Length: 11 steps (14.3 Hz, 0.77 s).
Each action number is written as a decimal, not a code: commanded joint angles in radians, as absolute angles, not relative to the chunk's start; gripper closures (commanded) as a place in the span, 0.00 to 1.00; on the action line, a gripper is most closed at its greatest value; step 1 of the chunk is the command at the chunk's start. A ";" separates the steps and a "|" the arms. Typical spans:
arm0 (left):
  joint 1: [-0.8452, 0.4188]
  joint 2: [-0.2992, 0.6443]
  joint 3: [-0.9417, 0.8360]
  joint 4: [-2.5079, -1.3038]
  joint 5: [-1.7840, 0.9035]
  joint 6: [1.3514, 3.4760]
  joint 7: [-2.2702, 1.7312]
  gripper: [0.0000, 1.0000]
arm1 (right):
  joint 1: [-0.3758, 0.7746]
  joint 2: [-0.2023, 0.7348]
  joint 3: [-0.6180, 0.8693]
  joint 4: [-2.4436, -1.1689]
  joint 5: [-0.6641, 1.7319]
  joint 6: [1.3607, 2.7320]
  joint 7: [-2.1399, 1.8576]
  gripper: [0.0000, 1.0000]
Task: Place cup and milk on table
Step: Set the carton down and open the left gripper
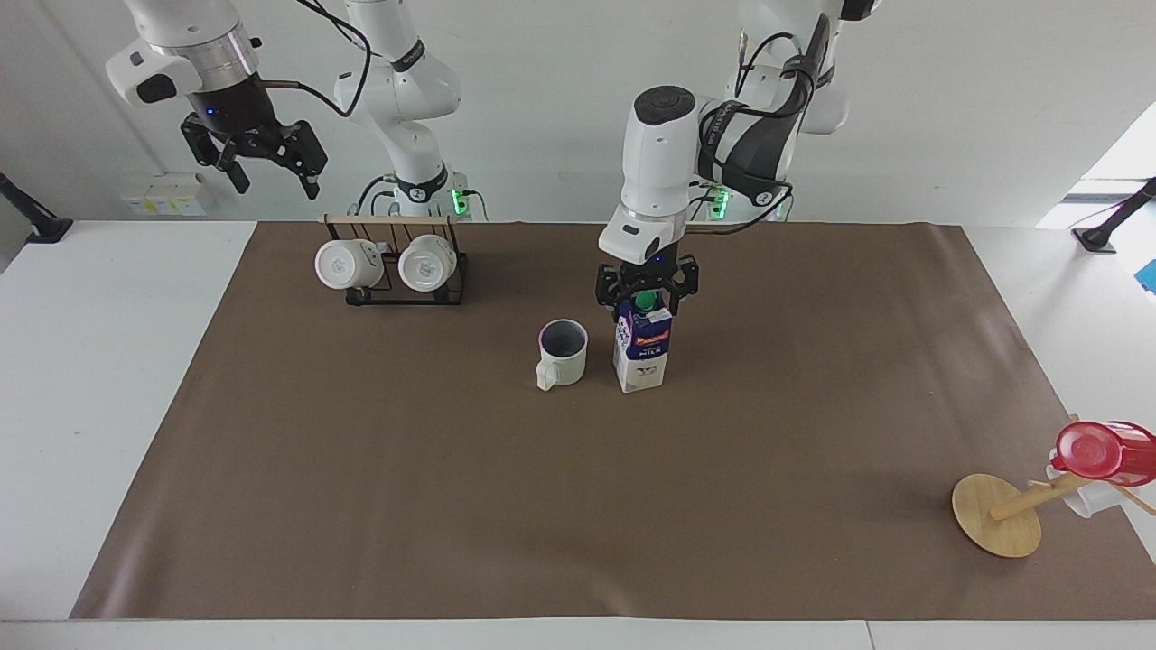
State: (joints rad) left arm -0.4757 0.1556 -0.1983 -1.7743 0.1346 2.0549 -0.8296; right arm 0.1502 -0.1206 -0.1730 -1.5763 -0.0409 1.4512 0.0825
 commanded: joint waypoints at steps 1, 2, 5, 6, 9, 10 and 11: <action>-0.476 0.141 -0.181 -1.689 0.103 1.936 -0.825 0.00 | 0.141 -0.127 -0.169 -1.580 -0.043 1.442 0.063 0.00; -0.460 0.140 -0.181 -1.666 0.100 1.902 -0.813 0.00 | 0.141 -0.127 -0.169 -1.580 -0.043 1.442 0.061 0.00; -0.410 0.120 -0.184 -1.626 0.097 1.804 -0.729 0.00 | 0.141 -0.127 -0.169 -1.580 -0.043 1.442 0.061 0.00; -0.393 0.117 -0.183 -1.611 0.081 1.772 -0.691 0.00 | 0.141 -0.127 -0.169 -1.580 -0.043 1.442 0.063 0.00; -0.336 0.084 -0.175 -1.580 0.058 1.689 -0.566 0.00 | 0.141 -0.129 -0.169 -1.580 -0.043 1.442 0.061 0.00; -0.315 0.068 -0.175 -1.580 0.057 1.666 -0.531 0.00 | 0.141 -0.127 -0.169 -1.580 -0.043 1.442 0.061 0.00; -0.290 0.048 -0.173 -1.582 0.057 1.643 -0.481 0.00 | 0.141 -0.127 -0.169 -1.580 -0.043 1.442 0.061 0.00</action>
State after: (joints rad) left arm -0.3302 0.0879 -0.1726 -1.5835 0.0777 1.7012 -0.5636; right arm 0.1502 -0.1206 -0.1730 -1.5763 -0.0409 1.4512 0.0825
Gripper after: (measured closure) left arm 0.000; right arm 0.000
